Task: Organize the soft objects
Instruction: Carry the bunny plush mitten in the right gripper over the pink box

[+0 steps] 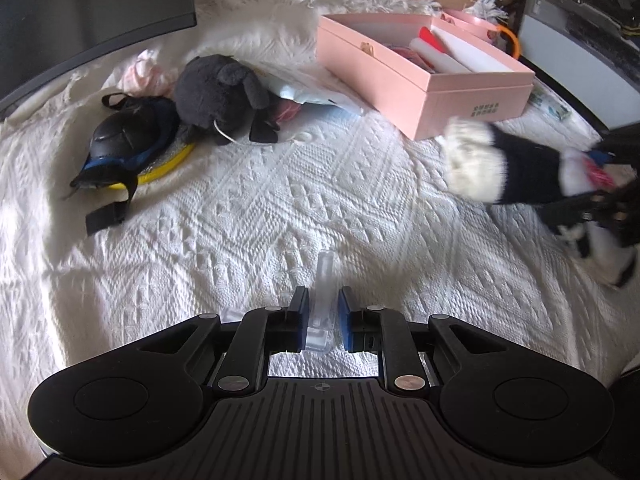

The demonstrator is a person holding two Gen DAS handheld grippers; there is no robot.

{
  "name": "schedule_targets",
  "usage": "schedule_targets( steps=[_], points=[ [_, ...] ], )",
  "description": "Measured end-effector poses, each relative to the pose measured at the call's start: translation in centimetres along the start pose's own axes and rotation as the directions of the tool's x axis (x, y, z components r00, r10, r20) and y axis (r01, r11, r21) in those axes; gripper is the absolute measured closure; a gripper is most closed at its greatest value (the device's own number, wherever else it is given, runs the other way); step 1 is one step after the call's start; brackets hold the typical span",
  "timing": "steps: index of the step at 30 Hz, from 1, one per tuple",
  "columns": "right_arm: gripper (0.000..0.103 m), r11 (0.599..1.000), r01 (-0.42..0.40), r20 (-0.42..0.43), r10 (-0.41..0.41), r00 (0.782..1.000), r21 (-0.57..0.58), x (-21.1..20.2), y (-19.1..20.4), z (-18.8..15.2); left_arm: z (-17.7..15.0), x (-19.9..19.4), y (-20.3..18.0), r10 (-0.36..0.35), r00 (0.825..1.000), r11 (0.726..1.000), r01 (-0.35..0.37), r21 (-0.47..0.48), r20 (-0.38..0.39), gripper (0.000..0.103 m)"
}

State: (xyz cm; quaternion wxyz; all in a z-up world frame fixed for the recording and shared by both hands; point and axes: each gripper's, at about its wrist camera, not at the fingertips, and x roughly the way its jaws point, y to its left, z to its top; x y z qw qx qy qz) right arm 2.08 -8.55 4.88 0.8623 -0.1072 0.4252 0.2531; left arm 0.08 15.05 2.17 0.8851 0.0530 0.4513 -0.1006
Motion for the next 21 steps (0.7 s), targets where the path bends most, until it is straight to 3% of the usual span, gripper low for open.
schedule_targets(
  steps=[3,9,12,17,19,21],
  points=[
    [0.04,0.999,0.035,0.02,-0.036,0.999,0.039,-2.5,-0.3,-1.0,-0.5,-0.6,-0.9,-0.008,1.0,0.999,0.008,0.039,0.001,0.088],
    [0.04,0.975,0.177,0.042,-0.184,0.982,0.133,-5.8,-1.9,-3.4,0.7,-3.3,-3.7,-0.125,0.991,0.987,0.119,0.112,0.045,0.088],
    [0.04,0.954,0.225,0.049,-0.239,0.97,0.196,-7.0,-3.0,-4.5,4.2,-5.3,-5.0,-0.192,0.973,0.972,0.171,0.159,0.126,0.088],
    [0.04,0.926,0.266,0.062,-0.292,0.954,0.266,-8.4,-3.8,-5.6,13.5,-5.7,-7.3,-0.248,0.929,0.959,0.196,0.206,0.274,0.088],
    [0.04,0.92,0.279,0.073,-0.309,0.948,0.275,-9.1,-3.9,-6.0,17.1,-4.8,-8.0,-0.264,0.907,0.959,0.21,0.192,0.327,0.087],
    [0.039,0.911,0.293,0.078,-0.328,0.942,0.289,-9.6,-3.8,-6.3,20.2,-2.7,-7.9,-0.29,0.899,0.957,0.263,0.125,0.33,0.086]
  ],
)
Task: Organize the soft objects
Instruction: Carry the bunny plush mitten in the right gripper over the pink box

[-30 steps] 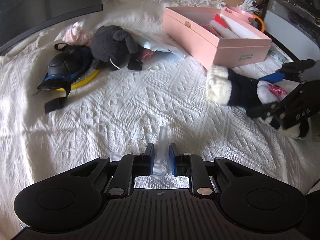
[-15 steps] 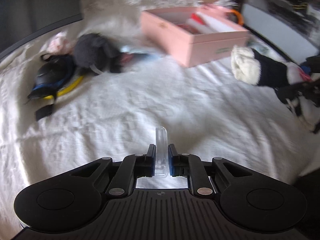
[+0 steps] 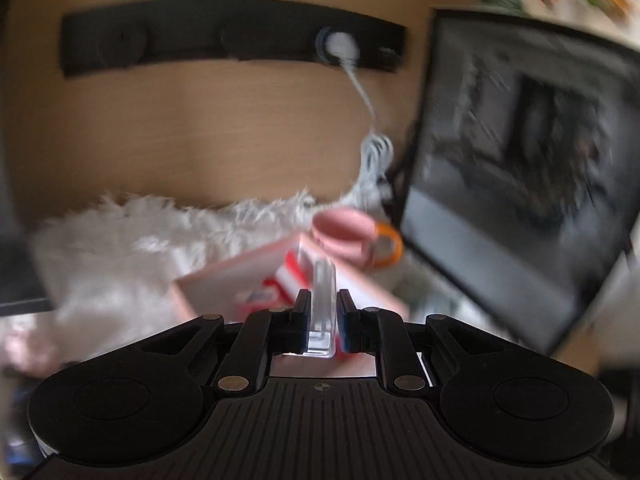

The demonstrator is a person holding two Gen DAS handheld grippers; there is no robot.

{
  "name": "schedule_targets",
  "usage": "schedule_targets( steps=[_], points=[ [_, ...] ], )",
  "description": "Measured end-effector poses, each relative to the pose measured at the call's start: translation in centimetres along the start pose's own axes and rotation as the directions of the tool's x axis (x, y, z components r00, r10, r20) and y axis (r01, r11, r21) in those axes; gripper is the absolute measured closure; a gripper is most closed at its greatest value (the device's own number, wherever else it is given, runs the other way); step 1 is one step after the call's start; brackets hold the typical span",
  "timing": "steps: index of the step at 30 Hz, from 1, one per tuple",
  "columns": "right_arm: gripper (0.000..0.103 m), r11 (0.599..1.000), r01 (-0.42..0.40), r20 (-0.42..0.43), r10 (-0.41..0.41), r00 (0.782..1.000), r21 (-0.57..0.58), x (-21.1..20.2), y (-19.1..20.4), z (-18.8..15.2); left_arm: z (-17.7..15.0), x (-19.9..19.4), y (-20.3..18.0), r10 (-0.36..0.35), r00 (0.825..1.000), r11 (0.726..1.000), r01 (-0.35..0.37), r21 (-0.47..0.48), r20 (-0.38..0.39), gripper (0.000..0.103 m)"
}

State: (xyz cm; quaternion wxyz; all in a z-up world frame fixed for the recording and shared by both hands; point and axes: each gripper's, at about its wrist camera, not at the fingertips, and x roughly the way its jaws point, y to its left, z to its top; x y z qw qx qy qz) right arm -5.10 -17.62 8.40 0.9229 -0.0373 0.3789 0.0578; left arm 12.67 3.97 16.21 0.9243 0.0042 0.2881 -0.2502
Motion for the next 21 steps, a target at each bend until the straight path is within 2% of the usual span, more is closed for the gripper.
schedule_targets(
  steps=[2,5,8,11,15,18,21],
  points=[
    [0.039,0.999,0.026,0.007,-0.026,1.0,0.033,-0.2,-0.5,0.0,0.7,2.0,1.0,0.012,0.999,0.997,-0.01,-0.076,0.031,0.086],
    [0.039,0.995,0.042,0.003,-0.043,0.999,0.088,0.2,-1.2,0.2,-0.1,2.8,1.7,0.072,0.997,0.991,-0.067,-0.113,0.041,0.085],
    [0.039,0.994,0.043,-0.001,-0.043,0.999,0.105,0.7,-1.7,1.0,-2.2,1.8,2.6,0.068,0.998,0.987,-0.068,-0.148,-0.005,0.085],
    [0.039,0.997,0.028,0.032,-0.03,0.999,0.068,1.0,-1.4,3.3,-5.5,0.0,3.0,0.046,0.997,0.983,-0.055,-0.174,-0.057,0.085],
    [0.039,0.996,-0.064,0.117,0.056,0.992,0.063,1.4,-1.1,9.4,-10.2,-2.3,3.1,0.019,0.994,0.965,-0.047,-0.257,-0.109,0.085],
    [0.038,0.988,-0.137,0.2,0.121,0.972,0.07,2.6,-0.6,15.0,-12.7,-4.1,3.1,0.012,0.993,0.943,-0.051,-0.328,-0.121,0.085],
    [0.038,0.975,-0.202,0.218,0.177,0.96,0.094,6.1,0.1,19.8,-14.2,-5.6,3.2,0.031,0.992,0.924,-0.074,-0.374,-0.119,0.085]
  ],
)
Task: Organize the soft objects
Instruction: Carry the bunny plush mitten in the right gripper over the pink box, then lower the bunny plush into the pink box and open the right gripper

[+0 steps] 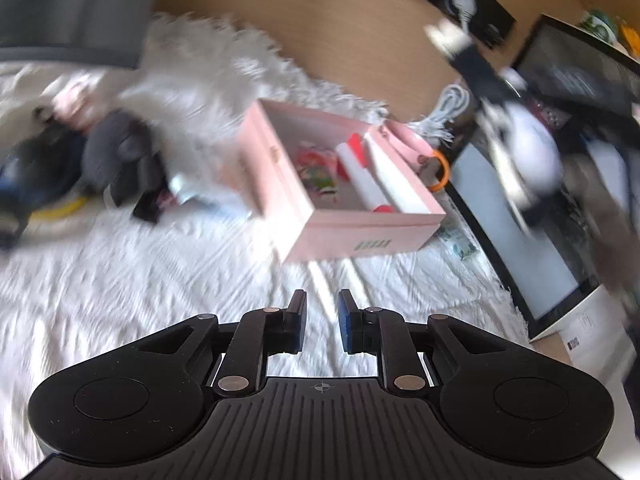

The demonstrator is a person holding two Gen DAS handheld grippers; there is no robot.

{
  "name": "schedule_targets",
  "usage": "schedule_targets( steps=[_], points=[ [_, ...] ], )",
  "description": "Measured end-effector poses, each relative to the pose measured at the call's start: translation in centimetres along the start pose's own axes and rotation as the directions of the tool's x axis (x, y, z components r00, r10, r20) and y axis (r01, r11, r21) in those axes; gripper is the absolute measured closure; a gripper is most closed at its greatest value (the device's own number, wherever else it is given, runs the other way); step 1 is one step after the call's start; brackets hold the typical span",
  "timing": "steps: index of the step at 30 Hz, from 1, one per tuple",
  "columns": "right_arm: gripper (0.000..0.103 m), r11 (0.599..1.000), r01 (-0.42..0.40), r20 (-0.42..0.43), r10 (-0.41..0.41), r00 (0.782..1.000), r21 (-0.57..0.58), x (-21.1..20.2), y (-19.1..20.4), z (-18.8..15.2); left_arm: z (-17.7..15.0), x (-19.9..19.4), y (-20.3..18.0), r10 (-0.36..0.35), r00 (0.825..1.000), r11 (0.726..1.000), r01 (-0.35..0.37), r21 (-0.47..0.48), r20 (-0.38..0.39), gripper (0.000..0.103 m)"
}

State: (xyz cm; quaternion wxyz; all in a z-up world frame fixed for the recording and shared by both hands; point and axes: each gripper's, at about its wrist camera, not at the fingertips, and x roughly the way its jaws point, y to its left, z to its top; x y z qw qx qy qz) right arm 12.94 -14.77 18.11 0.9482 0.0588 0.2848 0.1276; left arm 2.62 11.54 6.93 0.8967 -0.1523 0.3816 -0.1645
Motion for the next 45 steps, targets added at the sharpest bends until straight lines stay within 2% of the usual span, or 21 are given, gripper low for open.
schedule_targets(
  steps=[3,6,8,11,13,14,18,20,22,24,26,29,31,33,35,36,37,41,45],
  points=[
    [0.038,0.997,-0.009,-0.048,0.013,0.999,0.078,5.9,-0.2,1.6,-1.0,-1.2,0.0,0.065,0.998,0.997,-0.065,0.03,0.019,0.085],
    [0.038,0.992,0.044,-0.107,-0.032,0.994,0.12,11.6,-0.4,0.9,-1.4,-2.4,0.5,0.147,0.988,0.988,-0.149,0.043,0.043,0.085],
    [0.038,0.988,0.098,-0.19,-0.074,0.979,0.117,15.1,-0.4,-0.7,-1.8,-3.1,1.4,0.182,0.982,0.983,-0.183,0.017,0.047,0.085],
    [0.038,0.979,0.155,-0.317,-0.105,0.943,0.135,17.8,-0.4,-3.7,-2.2,-3.8,3.2,0.228,0.973,0.973,-0.226,-0.043,0.027,0.085],
    [0.038,0.981,0.186,-0.283,-0.162,0.945,0.058,17.5,0.9,-4.9,-2.4,-4.0,4.4,0.251,0.968,0.965,-0.249,-0.088,0.016,0.085],
    [0.037,0.983,0.182,-0.292,-0.166,0.942,0.03,17.4,1.3,-5.1,-2.5,-4.1,4.9,0.261,0.965,0.96,-0.258,-0.107,0.009,0.085],
    [0.028,0.992,0.13,-0.286,-0.126,0.95,-0.007,16.0,1.6,-5.2,-2.4,-3.8,5.8,0.294,0.956,0.948,-0.292,-0.129,-0.004,0.085],
    [0.027,0.991,0.134,-0.234,-0.137,0.963,-0.026,14.1,1.9,-5.2,-2.3,-3.6,6.1,0.32,0.947,0.939,-0.318,-0.133,-0.007,0.085],
    [0.019,0.992,0.111,-0.145,-0.12,0.982,-0.065,11.8,2.6,-5.3,-2.2,-3.3,6.4,0.333,0.943,0.933,-0.331,-0.139,-0.008,0.085],
    [0.016,0.987,0.074,-0.054,-0.082,0.995,-0.139,9.5,4.4,-5.7,-2.2,-3.1,6.7,0.334,0.942,0.932,-0.332,-0.143,-0.005,0.085],
    [0.016,0.975,0.029,-0.022,-0.034,0.999,-0.221,8.3,6.6,-6.0,-2.1,-3.1,7.1,0.335,0.942,0.932,-0.332,-0.145,0.001,0.085],
    [0.016,0.942,-0.09,-0.055,0.076,0.996,-0.323,8.2,10.7,-6.5,-2.0,-3.3,7.5,0.345,0.939,0.929,-0.338,-0.15,0.017,0.085],
    [0.016,0.911,-0.148,-0.092,0.122,0.988,-0.384,8.9,13.7,-7.3,-2.1,-3.8,7.7,0.354,0.935,0.926,-0.345,-0.155,0.029,0.085],
    [0.016,0.858,-0.165,-0.117,0.123,0.985,-0.487,10.3,16.8,-8.6,-2.3,-4.2,8.1,0.36,0.932,0.922,-0.35,-0.164,0.037,0.085],
    [0.021,0.804,-0.156,-0.12,0.107,0.987,-0.573,11.5,19.4,-9.7,-2.6,-4.8,8.6,0.366,0.93,0.917,-0.353,-0.184,0.038,0.085],
    [0.026,0.792,-0.164,-0.125,0.111,0.986,-0.588,12.0,20.3,-10.1,-2.9,-5.1,8.9,0.368,0.929,0.915,-0.355,-0.194,0.037,0.085],
    [0.026,0.786,-0.186,-0.137,0.129,0.982,-0.589,12.6,21.3,-10.2,-3.2,-5.4,9.3,0.372,0.928,0.911,-0.358,-0.205,0.035,0.085],
    [0.026,0.829,-0.238,-0.156,0.184,0.971,-0.506,15.0,24.0,-8.6,-4.4,-6.7,10.9,0.387,0.922,0.892,-0.367,-0.262,0.026,0.085],
    [0.026,0.916,-0.26,-0.166,0.217,0.962,-0.307,19.8,26.8,-6.2,-5.7,-8.1,12.2,0.378,0.925,0.882,-0.347,-0.319,0.039,0.085]
  ],
)
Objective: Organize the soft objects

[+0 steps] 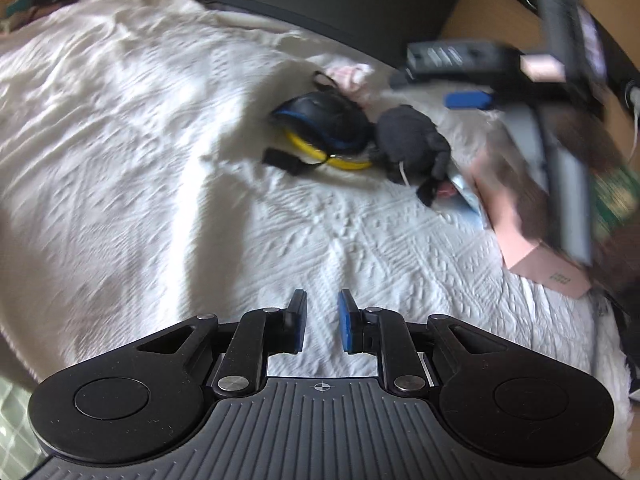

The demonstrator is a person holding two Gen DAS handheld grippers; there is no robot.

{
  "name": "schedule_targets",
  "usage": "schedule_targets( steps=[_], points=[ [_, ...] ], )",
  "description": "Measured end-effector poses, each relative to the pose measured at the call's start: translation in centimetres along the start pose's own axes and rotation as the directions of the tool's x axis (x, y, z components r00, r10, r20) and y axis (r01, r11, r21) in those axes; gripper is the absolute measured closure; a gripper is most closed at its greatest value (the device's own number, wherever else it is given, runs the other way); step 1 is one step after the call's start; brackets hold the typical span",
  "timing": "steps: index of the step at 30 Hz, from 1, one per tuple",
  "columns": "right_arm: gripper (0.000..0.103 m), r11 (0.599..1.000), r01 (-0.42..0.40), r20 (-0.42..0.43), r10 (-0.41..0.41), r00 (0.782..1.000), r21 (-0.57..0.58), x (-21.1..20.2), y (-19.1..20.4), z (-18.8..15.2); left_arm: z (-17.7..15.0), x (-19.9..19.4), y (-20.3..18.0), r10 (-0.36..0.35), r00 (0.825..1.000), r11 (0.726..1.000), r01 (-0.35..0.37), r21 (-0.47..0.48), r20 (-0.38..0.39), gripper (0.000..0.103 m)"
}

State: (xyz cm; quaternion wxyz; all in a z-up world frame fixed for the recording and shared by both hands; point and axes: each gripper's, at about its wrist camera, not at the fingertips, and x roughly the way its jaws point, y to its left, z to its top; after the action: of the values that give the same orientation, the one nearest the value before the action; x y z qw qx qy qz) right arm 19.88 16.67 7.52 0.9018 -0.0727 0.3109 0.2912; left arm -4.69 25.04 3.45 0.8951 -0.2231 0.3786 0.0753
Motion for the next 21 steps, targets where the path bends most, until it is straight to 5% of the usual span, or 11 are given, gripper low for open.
schedule_targets(
  steps=[6,8,9,15,21],
  points=[
    [0.027,0.964,0.085,-0.099,-0.061,0.993,0.252,8.5,0.0,2.7,-0.8,-1.6,2.0,0.0,0.999,1.0,0.002,-0.03,0.041,0.085],
    [0.059,0.969,0.083,-0.133,-0.052,0.99,0.235,10.1,0.3,2.9,-1.0,-2.0,2.5,0.0,0.999,1.0,0.002,-0.026,0.05,0.085],
    [0.092,0.978,0.071,-0.155,-0.041,0.987,0.198,10.5,0.4,2.9,-1.0,-2.1,2.6,0.0,0.999,1.0,0.001,-0.021,0.052,0.085],
    [0.095,0.999,0.014,-0.064,-0.012,0.998,0.039,2.0,0.2,1.5,-0.2,-0.8,2.7,-0.011,0.999,1.0,0.011,0.009,0.032,0.085],
    [0.095,1.0,-0.002,-0.061,0.001,0.998,-0.024,-9.1,-2.6,-2.9,2.3,1.6,-0.9,-0.054,0.999,0.989,0.054,0.134,0.001,0.085]
  ],
)
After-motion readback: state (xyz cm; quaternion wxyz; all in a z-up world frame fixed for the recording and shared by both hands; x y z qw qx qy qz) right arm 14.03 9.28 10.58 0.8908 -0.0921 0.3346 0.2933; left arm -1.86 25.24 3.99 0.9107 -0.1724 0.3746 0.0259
